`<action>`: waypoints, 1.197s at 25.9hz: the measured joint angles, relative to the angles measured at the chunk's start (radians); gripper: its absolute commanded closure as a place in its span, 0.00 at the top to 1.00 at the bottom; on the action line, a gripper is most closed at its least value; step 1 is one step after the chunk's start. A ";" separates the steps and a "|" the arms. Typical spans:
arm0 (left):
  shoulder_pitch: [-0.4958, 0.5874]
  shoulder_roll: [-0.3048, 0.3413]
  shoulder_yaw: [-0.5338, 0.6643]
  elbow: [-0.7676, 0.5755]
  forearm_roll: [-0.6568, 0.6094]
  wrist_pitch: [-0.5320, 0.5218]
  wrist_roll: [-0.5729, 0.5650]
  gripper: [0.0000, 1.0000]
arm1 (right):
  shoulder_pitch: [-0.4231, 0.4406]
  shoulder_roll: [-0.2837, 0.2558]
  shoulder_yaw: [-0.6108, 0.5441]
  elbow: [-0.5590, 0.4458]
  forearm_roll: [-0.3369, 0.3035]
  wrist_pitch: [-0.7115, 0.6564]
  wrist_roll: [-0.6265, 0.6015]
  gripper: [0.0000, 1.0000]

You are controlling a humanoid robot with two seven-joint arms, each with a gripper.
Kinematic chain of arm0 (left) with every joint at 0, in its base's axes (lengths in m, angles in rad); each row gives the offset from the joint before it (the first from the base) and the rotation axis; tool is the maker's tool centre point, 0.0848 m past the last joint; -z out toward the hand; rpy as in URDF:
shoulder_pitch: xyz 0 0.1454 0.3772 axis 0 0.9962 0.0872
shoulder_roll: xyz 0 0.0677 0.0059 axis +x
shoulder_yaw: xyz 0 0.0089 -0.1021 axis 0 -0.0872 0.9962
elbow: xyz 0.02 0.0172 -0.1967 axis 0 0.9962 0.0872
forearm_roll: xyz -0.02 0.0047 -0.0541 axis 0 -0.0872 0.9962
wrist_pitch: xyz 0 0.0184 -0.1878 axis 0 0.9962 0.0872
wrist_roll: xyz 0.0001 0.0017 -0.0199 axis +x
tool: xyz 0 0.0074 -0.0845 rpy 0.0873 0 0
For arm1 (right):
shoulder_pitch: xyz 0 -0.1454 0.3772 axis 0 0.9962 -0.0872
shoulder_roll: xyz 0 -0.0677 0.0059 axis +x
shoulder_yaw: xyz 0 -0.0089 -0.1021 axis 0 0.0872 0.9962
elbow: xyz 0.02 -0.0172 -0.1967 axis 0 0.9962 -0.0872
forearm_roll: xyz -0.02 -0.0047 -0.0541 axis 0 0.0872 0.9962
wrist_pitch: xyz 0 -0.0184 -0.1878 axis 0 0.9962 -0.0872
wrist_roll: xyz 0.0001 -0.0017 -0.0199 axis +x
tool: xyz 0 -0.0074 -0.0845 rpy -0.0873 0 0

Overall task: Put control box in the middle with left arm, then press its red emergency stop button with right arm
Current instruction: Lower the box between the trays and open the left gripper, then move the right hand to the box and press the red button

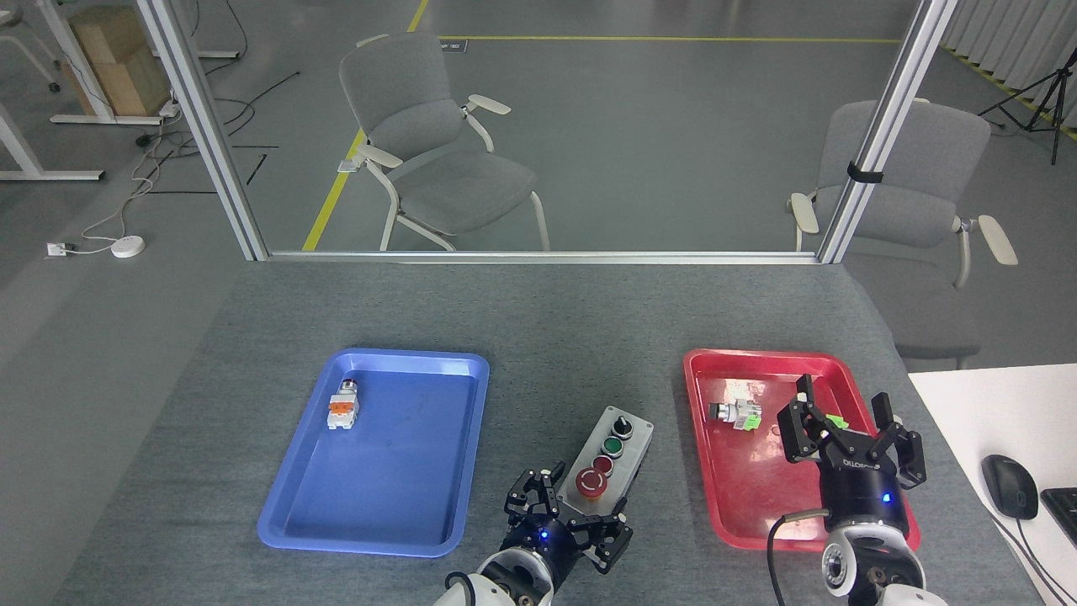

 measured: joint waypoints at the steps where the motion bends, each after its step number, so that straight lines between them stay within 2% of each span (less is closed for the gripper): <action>1: 0.004 0.000 0.001 -0.005 0.000 -0.004 0.001 0.99 | 0.000 -0.001 0.001 0.000 0.000 0.000 0.000 0.99; 5: 0.050 0.016 0.006 -0.071 -0.001 -0.021 0.006 0.99 | 0.005 -0.006 0.002 0.006 -0.005 0.002 0.000 0.98; 7: 0.098 0.065 0.014 -0.155 -0.001 -0.037 0.007 0.99 | 0.008 -0.006 0.002 0.011 -0.006 0.003 0.000 0.94; 10: 0.186 0.165 0.033 -0.314 0.001 -0.054 0.007 0.99 | 0.014 -0.006 0.003 0.015 -0.006 0.003 0.002 0.74; 13: 0.271 0.252 0.075 -0.447 0.002 -0.084 0.006 0.99 | 0.019 -0.008 0.006 0.023 -0.004 0.003 0.003 0.46; 15: 0.326 0.293 0.123 -0.514 0.004 -0.114 0.005 0.99 | 0.019 -0.014 0.008 0.030 -0.004 0.001 0.003 0.29; 17: 0.371 0.316 0.184 -0.567 0.006 -0.154 0.006 0.99 | 0.019 -0.024 0.011 0.034 -0.004 -0.003 0.003 0.06; 18: 0.391 0.326 0.223 -0.591 0.007 -0.178 0.006 0.99 | 0.018 -0.028 0.012 0.035 -0.004 -0.006 0.003 0.00; 25: 0.437 0.332 0.533 -0.660 0.009 -0.279 0.020 0.99 | -0.013 -0.046 0.060 0.037 -0.002 -0.128 0.007 0.00; 31: 0.385 0.326 0.696 -0.645 0.071 -0.278 0.023 0.99 | -0.079 -0.037 0.263 0.048 0.003 -0.165 0.006 0.00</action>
